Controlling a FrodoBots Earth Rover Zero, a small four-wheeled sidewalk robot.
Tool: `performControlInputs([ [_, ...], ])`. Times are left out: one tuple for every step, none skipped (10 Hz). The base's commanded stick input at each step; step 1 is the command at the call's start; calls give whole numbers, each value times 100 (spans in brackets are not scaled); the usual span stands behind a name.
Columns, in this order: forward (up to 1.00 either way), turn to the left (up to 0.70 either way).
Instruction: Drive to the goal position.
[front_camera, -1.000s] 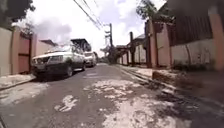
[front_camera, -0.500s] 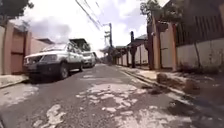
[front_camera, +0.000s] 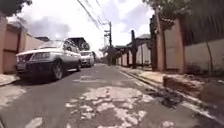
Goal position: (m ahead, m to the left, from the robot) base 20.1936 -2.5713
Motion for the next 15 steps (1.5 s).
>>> performControlInputs([
  [85, 0],
  [85, 9],
  [85, 27],
  [85, 8],
  [85, 0],
  [85, 0],
  [85, 0],
  [85, 0],
  [85, 0],
  [85, 0],
  [85, 0],
  [85, 0],
  [85, 0],
  [85, 0],
  [85, 5],
])
